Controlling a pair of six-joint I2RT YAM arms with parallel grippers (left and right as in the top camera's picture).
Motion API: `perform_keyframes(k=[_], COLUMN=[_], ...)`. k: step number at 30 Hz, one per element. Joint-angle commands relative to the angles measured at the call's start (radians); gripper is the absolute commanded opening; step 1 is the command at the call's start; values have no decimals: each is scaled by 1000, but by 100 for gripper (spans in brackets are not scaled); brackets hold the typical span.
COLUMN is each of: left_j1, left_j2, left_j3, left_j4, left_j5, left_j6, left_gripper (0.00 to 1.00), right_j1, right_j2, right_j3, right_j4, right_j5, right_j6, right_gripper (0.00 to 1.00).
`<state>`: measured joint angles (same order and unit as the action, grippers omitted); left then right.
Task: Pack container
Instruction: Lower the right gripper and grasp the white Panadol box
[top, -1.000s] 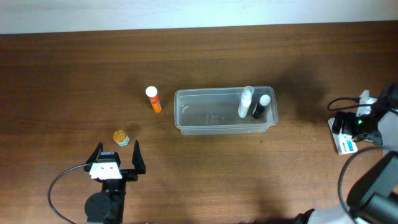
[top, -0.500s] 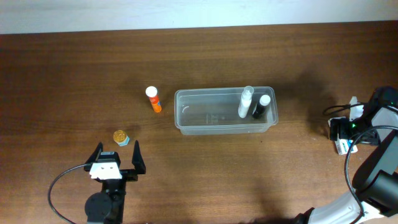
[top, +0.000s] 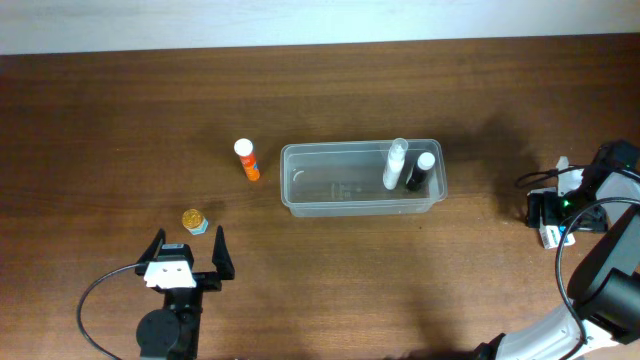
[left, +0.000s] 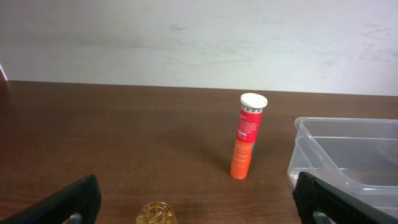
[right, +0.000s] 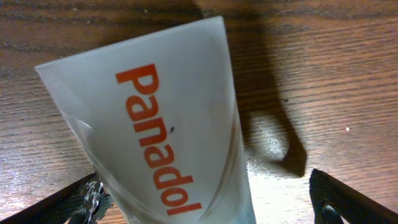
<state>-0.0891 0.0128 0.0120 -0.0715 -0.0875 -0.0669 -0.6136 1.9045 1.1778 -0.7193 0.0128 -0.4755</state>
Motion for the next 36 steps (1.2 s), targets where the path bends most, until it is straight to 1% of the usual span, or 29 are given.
perform_keyframes(k=[1, 4, 7, 10, 11, 12, 13, 16, 18, 22, 25, 32, 36], left_j1=[5, 5, 5, 5, 5, 5, 5, 5, 5, 5, 5, 5, 5], left_j2=[-7, -7, -7, -7, -7, -7, -7, -7, -7, -7, -7, -7, -7], left_j3=[-3, -3, -3, -3, -3, -3, -3, -3, -3, -3, -3, -3, -3], left_j4=[-1, -1, -1, -1, -1, -1, -1, -1, -1, -1, -1, -1, -1], left_j5=[-11, -11, -11, -11, -11, -11, -11, -11, -11, -11, -11, -11, -11], left_j6=[15, 15, 15, 15, 15, 15, 15, 15, 15, 15, 15, 15, 15], left_gripper=[99, 99, 99, 100, 99, 100, 99, 99, 99, 99, 99, 99, 100], right_j1=[5, 5, 5, 5, 5, 5, 5, 5, 5, 5, 5, 5, 6], right_j2=[30, 39, 40, 39, 40, 40, 40, 40, 40, 39, 38, 33, 26], right_j3=[-6, -6, -6, -6, -6, -6, -6, -6, -6, -5, 3, 91, 201], right_j4=[7, 14, 19, 24, 25, 26, 28, 28, 29, 29, 28, -28, -115], right_j5=[-30, -37, -40, -50, -53, -58, -59, -59, -64, -111, -115, -121, -221], right_j6=[-18, -18, -18, -18, -18, -18, -18, -17, -13, -13, 29, 166, 232], right_gripper=[99, 100, 90, 70, 68, 63, 60, 44, 41, 40, 33, 33, 33])
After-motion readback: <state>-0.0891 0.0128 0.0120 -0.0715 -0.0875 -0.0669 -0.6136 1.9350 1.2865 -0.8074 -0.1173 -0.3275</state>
